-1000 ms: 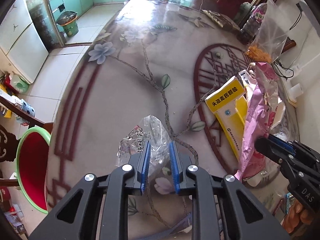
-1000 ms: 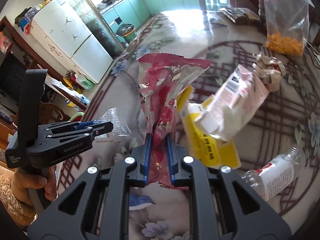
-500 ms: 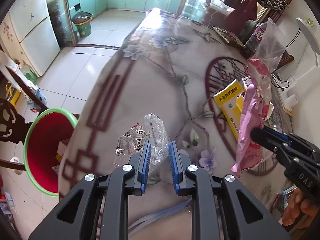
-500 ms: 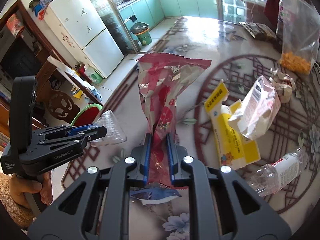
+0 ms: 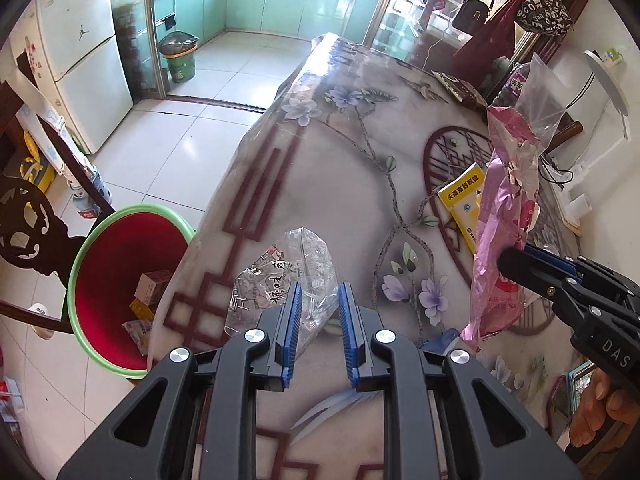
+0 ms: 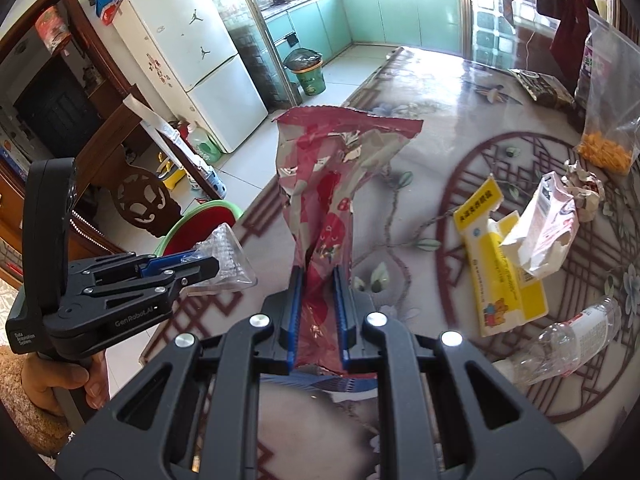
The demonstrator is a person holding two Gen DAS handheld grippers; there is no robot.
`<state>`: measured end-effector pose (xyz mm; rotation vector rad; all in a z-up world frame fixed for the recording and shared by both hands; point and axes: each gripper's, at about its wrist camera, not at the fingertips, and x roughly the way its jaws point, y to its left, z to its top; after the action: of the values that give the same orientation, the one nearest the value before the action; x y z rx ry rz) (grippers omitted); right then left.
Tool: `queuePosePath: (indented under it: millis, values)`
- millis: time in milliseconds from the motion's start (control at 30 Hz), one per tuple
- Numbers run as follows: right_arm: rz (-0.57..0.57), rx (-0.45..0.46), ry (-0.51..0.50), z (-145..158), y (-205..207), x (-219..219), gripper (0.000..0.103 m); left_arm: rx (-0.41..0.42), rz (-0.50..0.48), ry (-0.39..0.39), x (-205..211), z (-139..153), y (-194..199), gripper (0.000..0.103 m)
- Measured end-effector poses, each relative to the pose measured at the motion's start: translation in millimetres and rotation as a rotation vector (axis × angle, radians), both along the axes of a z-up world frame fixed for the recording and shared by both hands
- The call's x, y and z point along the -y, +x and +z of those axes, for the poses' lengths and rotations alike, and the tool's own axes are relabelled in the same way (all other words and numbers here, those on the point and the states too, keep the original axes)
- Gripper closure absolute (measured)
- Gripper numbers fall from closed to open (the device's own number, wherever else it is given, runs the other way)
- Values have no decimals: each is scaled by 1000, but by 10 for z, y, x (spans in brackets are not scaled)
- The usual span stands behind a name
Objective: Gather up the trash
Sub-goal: 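Carry the plastic wrapper and pink bag to the red bucket and open both tools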
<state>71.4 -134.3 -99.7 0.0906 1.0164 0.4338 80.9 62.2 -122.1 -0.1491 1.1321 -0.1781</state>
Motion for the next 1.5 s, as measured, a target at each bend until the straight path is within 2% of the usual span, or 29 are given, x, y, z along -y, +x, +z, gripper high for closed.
queuePosePath:
  millis: [333, 833, 1267, 1500]
  values:
    - [-19, -16, -69, -2, -44, -485, 88, 0, -38, -18, -456, -136, -51, 86]
    - [-74, 17, -53, 147, -157, -1269, 88, 22, -69, -3, -1283, -78, 65, 86]
    - [28, -7, -53, 53, -78, -2079, 88, -18, 18, 13, -2035, -288, 4, 86]
    - [72, -35, -28, -17, 56, -2410, 88, -74, 95, 30, -2403, -552, 74, 86]
